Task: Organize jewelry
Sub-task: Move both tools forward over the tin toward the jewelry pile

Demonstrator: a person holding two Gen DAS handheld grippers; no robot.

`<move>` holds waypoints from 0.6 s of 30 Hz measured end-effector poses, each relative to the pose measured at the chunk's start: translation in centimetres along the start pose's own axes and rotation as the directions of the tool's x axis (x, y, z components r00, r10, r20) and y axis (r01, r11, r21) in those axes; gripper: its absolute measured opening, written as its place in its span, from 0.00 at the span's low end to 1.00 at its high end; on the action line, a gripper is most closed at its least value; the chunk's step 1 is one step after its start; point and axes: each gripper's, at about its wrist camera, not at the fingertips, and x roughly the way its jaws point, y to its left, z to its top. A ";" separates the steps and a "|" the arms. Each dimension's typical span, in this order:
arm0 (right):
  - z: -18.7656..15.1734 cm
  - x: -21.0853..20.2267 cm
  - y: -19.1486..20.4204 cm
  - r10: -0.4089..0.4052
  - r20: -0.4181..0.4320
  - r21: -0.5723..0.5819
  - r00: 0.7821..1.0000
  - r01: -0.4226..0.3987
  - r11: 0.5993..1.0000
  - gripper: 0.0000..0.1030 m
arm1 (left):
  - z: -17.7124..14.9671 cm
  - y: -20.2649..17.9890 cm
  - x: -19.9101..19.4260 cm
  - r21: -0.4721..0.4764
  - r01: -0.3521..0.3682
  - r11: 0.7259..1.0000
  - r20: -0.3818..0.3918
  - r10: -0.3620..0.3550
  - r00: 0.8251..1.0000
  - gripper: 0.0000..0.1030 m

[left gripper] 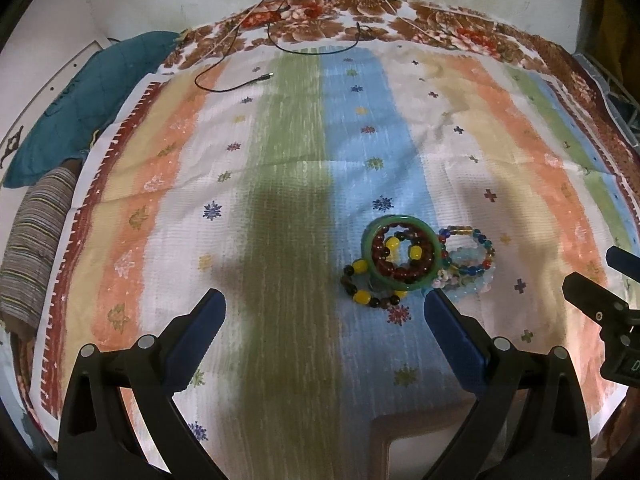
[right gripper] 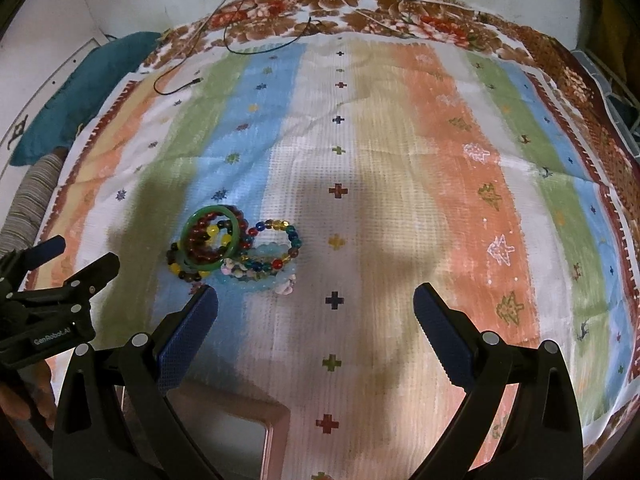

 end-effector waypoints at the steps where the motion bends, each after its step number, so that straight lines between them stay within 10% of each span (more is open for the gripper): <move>1: 0.1 0.1 0.1 -0.002 0.000 -0.002 1.000 0.002 1.000 0.96 | 0.0 0.0 0.1 0.002 -0.001 1.000 -0.001 0.001 1.000 0.95; 18: 1.1 3.7 0.6 -0.035 -0.047 -0.006 0.998 0.034 0.999 0.96 | 1.0 -0.1 3.4 0.011 -0.010 1.000 -0.038 0.010 0.999 0.95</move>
